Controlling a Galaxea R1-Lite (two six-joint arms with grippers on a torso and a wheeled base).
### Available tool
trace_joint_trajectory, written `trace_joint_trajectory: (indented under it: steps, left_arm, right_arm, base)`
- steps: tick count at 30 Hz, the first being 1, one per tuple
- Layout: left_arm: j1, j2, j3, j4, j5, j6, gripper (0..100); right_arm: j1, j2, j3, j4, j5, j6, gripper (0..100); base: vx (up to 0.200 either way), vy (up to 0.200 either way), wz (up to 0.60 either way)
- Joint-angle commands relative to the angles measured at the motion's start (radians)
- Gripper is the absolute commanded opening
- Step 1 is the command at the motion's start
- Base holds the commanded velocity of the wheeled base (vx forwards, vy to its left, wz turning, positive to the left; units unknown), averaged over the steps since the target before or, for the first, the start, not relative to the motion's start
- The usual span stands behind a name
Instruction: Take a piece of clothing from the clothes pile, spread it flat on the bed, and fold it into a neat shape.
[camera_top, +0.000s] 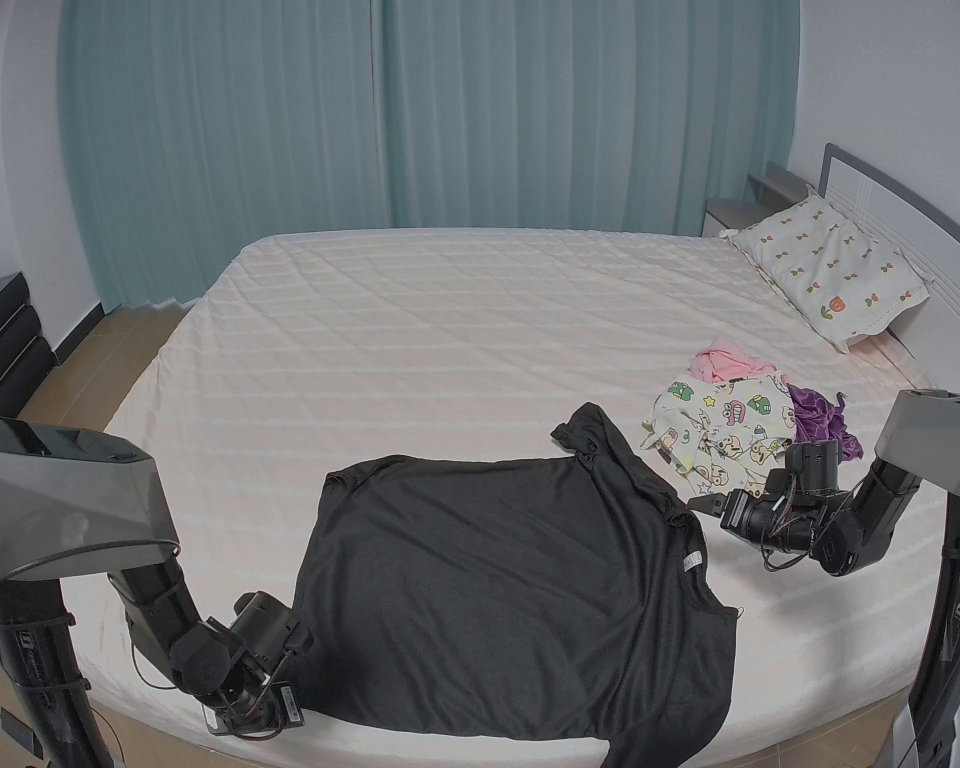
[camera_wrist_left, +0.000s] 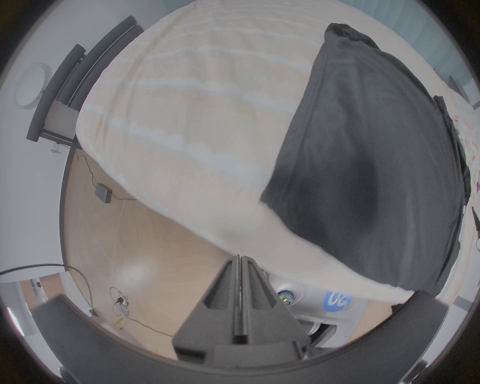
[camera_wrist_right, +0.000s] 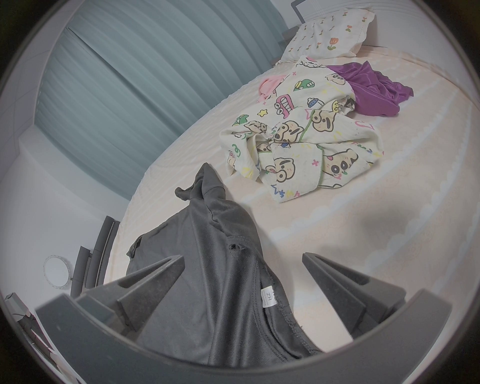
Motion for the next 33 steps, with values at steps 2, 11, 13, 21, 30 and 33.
trace_joint_trajectory:
  steps: [2,11,13,21,30,33]
  left_arm:
    - [-0.024,-0.046,0.1,-0.001,-0.003,0.005,0]
    - [-0.024,-0.084,0.098,-0.017,-0.003,-0.003,0]
    - [-0.004,-0.136,0.061,-0.018,-0.02,-0.002,100]
    - [0.062,-0.178,-0.1,-0.018,-0.046,-0.017,100]
    - [0.157,-0.179,-0.302,-0.014,-0.138,-0.043,100]
    - [0.158,-0.169,-0.322,-0.02,-0.17,-0.045,100]
  right_arm:
    - [0.009,-0.014,0.012,0.0,0.0,-0.002,100]
    - [0.019,-0.015,0.017,-0.003,0.0,-0.001,100]
    - [0.022,-0.021,0.018,-0.003,0.0,0.005,100]
    - [0.045,-0.049,0.049,-0.003,0.0,0.015,100]
    - [0.064,-0.058,0.116,-0.015,-0.006,0.105,100]
    - [0.064,-0.055,0.145,-0.043,-0.006,0.122,100]
  base:
    - [0.0,0.0,0.0]
    - [0.0,0.0,0.0]
    - [0.0,0.0,0.0]
    - [0.0,0.0,0.0]
    - [0.0,0.0,0.0]
    - [0.0,0.0,0.0]
